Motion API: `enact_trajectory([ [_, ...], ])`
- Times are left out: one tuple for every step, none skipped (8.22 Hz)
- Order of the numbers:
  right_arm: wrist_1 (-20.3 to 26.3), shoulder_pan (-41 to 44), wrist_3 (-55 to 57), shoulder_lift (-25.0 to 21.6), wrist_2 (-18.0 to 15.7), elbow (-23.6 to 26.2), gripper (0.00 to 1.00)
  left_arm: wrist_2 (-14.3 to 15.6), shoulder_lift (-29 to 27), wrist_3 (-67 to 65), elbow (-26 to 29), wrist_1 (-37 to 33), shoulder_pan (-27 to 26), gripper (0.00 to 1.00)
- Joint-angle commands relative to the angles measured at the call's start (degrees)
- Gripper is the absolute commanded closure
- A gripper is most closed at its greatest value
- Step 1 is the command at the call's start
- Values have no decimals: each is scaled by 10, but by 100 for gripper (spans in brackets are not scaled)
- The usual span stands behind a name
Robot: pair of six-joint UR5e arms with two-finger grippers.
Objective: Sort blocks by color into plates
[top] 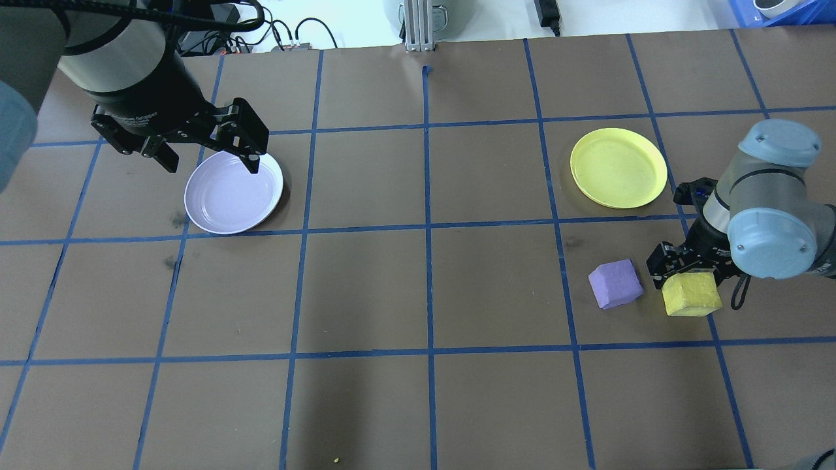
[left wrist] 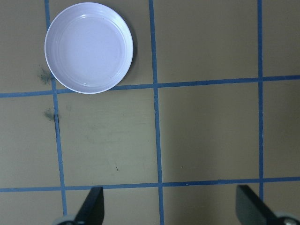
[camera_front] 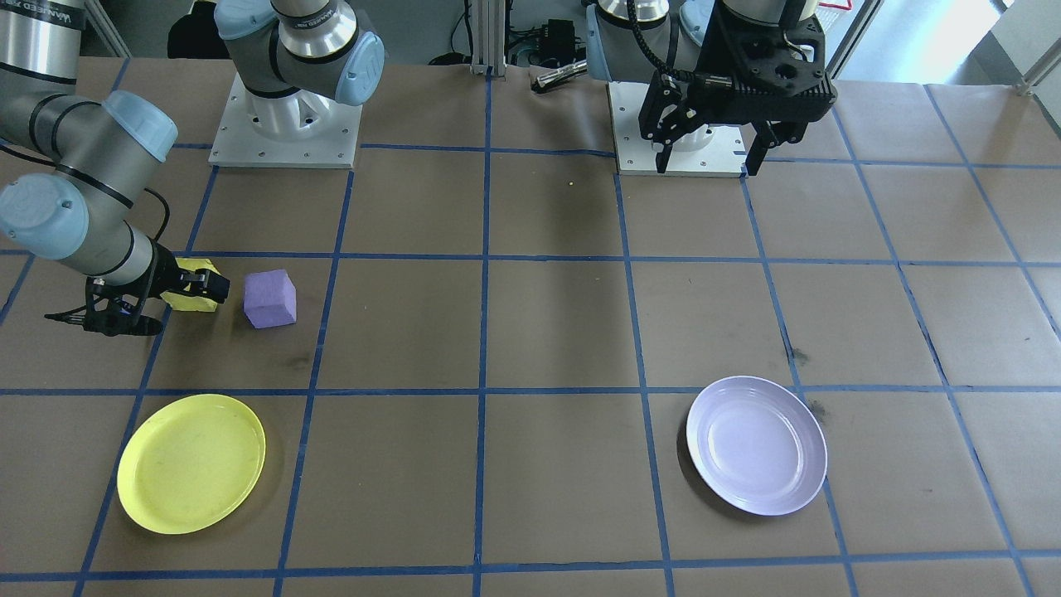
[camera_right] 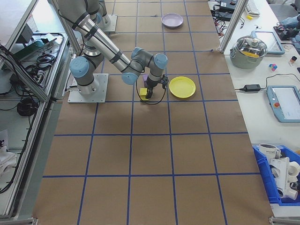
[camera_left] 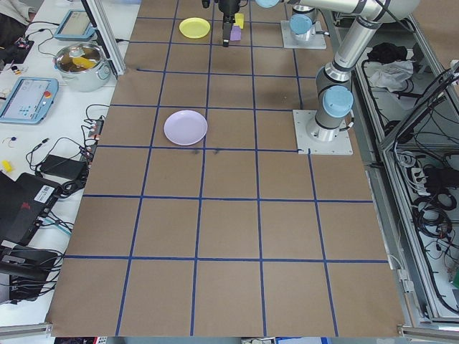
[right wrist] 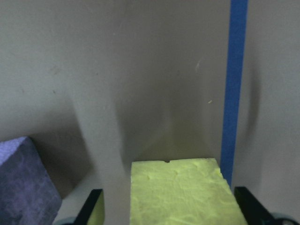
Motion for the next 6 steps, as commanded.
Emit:
enact_trajectory([
  [8, 0, -12, 16, -33, 0, 39, -1, 2, 0, -1, 0, 0, 0],
  [12, 0, -12, 14, -33, -1, 43, -1, 3, 0, -1, -1, 0, 0],
  [18, 0, -11, 12, -33, -1, 44, 0, 3, 0, -1, -1, 0, 0],
  [38, 0, -5, 9, -30, -15, 44, 0, 6, 0, -1, -3, 0, 0],
  [58, 0, -4, 9, -25, -56, 42, -1, 9, 0, -1, -10, 0, 0],
  [111, 1, 8, 12, -20, -113, 41, -1, 9, 0, -1, -10, 0, 0],
])
